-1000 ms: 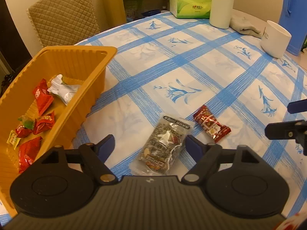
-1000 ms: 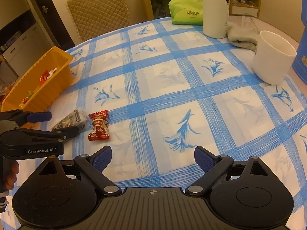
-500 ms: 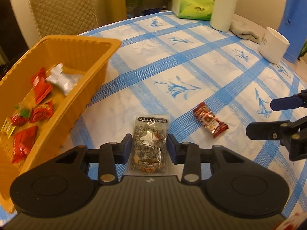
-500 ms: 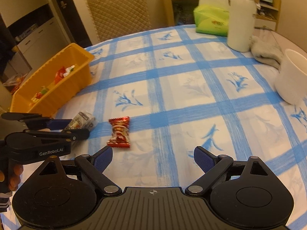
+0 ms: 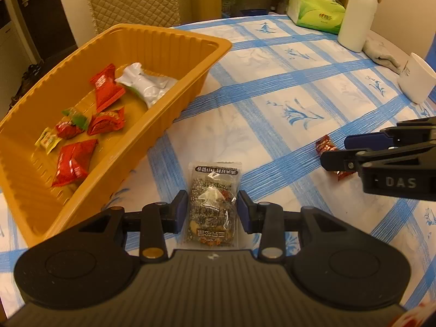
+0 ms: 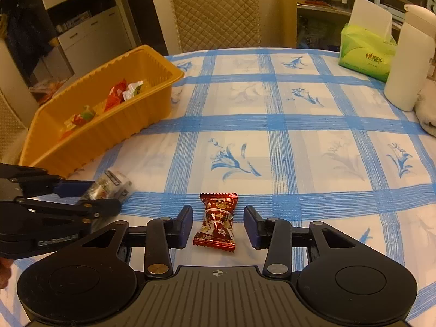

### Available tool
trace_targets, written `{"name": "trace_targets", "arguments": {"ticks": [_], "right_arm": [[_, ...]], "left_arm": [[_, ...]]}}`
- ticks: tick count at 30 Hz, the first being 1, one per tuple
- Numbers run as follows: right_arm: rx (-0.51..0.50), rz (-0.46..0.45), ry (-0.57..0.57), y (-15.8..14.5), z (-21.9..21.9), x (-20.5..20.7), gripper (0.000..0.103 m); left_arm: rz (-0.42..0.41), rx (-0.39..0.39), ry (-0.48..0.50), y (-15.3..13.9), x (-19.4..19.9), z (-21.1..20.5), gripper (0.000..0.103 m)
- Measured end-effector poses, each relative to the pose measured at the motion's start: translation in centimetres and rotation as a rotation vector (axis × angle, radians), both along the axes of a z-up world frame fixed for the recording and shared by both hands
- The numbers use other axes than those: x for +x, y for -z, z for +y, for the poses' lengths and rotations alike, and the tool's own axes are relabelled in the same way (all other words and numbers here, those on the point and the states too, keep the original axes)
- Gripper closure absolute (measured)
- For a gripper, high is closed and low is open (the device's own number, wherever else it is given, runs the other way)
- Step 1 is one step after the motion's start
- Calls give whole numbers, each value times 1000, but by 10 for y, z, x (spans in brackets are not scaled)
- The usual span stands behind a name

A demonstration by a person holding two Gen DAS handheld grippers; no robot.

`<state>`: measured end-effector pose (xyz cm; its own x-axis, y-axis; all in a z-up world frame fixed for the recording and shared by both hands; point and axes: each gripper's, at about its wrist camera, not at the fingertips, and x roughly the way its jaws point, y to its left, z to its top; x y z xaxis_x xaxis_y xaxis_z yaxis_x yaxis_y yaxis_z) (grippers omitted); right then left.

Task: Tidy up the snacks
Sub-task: 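Grasp the clear snack packet with the left gripper while the right grasps the red-wrapped candy, then carry the clear snack packet and red-wrapped candy over the orange basket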

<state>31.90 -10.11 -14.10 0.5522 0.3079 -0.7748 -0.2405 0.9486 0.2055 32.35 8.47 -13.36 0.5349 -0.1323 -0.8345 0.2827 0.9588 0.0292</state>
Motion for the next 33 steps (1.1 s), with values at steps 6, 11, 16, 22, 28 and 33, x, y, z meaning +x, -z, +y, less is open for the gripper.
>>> {"name": "trace_targets", "arguments": {"ticks": [6, 11, 16, 22, 28, 33], "right_arm": [[-17, 6, -38, 6, 3, -6, 80], [-7, 6, -103, 2, 11, -26, 83], [4, 24, -148, 2, 18, -54, 83], [7, 42, -174, 1, 23, -78, 82], [-13, 49, -168, 1, 26, -79, 82], [-26, 60, -164, 2, 27, -78, 78]], "left_arm": [[8, 2, -28, -1, -9, 5, 67], [20, 0, -44, -1, -23, 7, 67], [40, -15, -53, -2, -50, 8, 67], [75, -39, -53, -3, -82, 8, 67], [83, -43, -54, -3, -81, 7, 67], [69, -24, -46, -2, -80, 4, 67]]}}
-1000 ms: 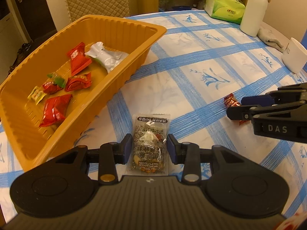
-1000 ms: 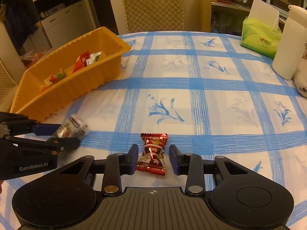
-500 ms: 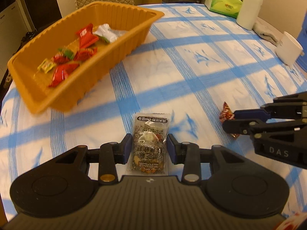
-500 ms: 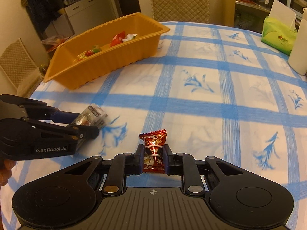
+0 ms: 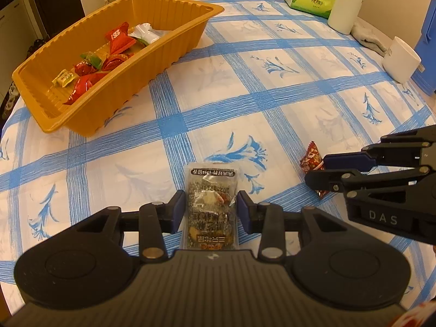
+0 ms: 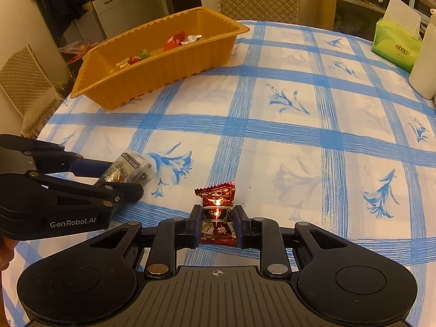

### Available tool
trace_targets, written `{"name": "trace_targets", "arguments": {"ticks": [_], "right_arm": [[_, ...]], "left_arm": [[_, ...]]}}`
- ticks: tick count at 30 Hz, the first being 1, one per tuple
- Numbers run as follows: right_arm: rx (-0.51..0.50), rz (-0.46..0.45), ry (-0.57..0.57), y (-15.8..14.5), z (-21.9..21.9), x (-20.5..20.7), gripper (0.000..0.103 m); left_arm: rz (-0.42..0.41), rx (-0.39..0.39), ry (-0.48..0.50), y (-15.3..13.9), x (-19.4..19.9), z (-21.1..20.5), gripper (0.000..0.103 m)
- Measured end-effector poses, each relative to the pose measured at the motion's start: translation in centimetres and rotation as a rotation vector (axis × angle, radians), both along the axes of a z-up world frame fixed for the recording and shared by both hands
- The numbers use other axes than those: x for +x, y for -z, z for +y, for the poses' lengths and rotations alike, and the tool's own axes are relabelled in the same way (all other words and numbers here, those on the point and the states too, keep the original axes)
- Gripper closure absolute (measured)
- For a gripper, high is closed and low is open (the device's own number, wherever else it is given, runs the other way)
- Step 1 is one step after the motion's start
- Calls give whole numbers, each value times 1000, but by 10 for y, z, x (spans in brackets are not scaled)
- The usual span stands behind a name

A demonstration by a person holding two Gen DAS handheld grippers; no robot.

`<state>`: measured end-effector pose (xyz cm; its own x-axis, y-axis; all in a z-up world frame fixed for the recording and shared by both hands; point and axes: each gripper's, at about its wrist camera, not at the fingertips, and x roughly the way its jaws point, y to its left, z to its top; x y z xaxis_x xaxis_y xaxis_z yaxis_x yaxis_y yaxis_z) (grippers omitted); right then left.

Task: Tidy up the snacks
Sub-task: 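Carry the clear snack packet and red-wrapped candy over the orange basket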

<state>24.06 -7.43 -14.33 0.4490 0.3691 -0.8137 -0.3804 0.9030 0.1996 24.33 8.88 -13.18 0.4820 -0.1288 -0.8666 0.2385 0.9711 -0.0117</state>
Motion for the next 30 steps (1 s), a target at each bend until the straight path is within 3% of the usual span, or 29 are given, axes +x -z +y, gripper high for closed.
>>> {"name": "trace_targets", "arguments": {"ticks": [14, 18, 30], "right_arm": [[-47, -29, -20, 0, 8, -5, 78], [-32, -27, -26, -3, 9, -7, 83], [61, -56, -14, -33, 8, -6, 84]], "left_arm": [[7, -16, 12, -3, -12, 1, 68], [-3, -23, 5, -9, -16, 4, 68], [-76, -58, -17, -46, -21, 13, 68]]}}
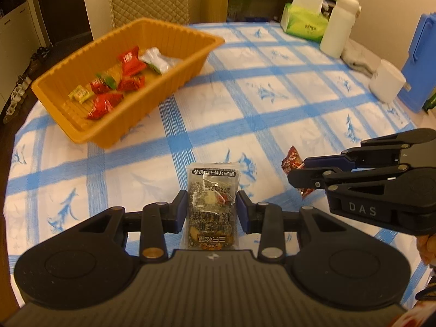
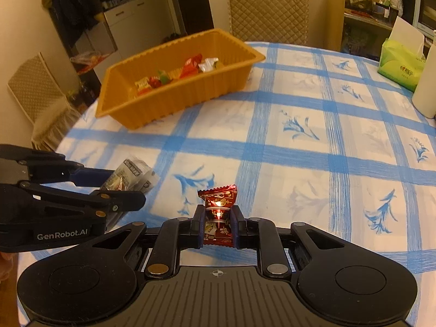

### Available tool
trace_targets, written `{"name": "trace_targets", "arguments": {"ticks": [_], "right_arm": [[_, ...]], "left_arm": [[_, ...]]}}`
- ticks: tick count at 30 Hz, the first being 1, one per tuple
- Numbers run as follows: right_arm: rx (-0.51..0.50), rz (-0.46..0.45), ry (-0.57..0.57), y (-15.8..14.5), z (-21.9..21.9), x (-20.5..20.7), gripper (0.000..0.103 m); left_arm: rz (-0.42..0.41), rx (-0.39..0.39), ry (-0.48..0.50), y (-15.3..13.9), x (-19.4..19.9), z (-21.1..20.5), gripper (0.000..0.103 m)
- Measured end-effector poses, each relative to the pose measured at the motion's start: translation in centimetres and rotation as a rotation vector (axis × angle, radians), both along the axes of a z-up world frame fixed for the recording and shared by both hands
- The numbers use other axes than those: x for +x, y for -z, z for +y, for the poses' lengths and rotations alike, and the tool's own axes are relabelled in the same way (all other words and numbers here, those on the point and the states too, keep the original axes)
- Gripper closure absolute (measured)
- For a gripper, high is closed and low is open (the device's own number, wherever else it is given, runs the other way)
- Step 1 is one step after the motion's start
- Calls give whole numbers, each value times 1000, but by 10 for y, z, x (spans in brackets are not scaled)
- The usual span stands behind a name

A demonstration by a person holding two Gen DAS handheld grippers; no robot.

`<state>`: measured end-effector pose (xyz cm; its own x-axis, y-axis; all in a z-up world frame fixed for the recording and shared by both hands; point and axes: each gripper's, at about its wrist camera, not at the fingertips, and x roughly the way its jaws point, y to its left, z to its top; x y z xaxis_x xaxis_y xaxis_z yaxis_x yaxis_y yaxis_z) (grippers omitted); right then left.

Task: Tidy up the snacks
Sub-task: 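Carry the clear snack packet and red-wrapped candy over the orange basket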

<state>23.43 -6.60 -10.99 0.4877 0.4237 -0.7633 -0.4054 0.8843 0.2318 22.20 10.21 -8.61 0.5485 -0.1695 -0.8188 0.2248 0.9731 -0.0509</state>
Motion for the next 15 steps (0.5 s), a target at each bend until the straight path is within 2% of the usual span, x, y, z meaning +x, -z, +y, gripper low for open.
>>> {"name": "trace_targets", "arguments": {"ticks": [15], "right_arm": [[152, -52, -9, -47, 19, 41, 84]], "left_arm": [[-135, -21, -94, -51, 39, 39, 68]]}}
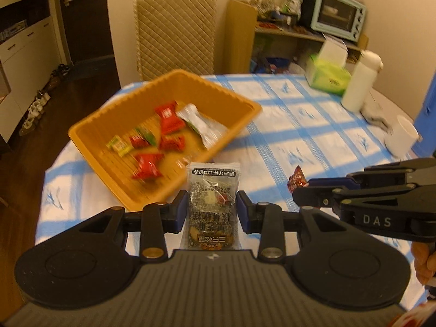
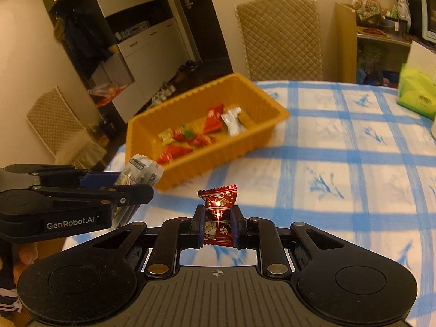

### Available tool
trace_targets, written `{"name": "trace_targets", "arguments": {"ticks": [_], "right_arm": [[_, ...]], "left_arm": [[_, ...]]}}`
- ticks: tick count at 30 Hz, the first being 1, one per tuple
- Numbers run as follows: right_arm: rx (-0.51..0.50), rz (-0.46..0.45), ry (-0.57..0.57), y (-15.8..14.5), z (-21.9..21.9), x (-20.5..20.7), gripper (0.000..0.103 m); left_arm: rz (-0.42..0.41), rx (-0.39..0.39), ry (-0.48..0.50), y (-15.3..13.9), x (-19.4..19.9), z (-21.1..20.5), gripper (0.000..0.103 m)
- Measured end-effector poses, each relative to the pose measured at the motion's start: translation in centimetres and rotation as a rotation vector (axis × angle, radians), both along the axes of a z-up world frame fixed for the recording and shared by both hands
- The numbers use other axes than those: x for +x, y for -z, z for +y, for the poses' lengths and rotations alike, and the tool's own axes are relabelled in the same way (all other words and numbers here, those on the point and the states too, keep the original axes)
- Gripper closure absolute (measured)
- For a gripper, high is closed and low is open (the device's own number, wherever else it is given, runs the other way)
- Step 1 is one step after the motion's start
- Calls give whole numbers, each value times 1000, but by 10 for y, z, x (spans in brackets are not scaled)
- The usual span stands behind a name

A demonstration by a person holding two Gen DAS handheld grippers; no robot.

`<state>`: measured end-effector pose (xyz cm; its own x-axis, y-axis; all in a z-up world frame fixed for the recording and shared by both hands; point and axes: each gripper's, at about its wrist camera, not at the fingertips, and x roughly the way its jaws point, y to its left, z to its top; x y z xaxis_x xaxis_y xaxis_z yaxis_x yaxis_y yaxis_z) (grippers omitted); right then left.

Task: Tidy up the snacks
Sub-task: 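Carry the clear snack packet and red-wrapped candy over the orange basket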

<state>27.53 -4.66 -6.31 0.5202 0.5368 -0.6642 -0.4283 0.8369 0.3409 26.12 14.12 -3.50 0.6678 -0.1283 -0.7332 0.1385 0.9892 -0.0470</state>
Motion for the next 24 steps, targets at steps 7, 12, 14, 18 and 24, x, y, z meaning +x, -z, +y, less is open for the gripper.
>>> {"name": "trace_targets", "arguments": {"ticks": [7, 12, 14, 18, 24], "right_arm": [[48, -20, -4, -14, 19, 37, 84], [67, -28, 9, -19, 30, 64, 84], [71, -31, 14, -20, 33, 73, 84], [70, -30, 28, -19, 37, 91, 84], [60, -22, 41, -14, 42, 111, 84]], "left_arm": [[-33, -22, -52, -11, 36, 19, 68], [-42, -32, -83, -13, 64, 27, 68], [-38, -43, -98, -10, 75, 31, 68], [-24, -52, -134, -3, 92, 34, 68], [10, -68, -173, 11, 113, 38, 68]]}}
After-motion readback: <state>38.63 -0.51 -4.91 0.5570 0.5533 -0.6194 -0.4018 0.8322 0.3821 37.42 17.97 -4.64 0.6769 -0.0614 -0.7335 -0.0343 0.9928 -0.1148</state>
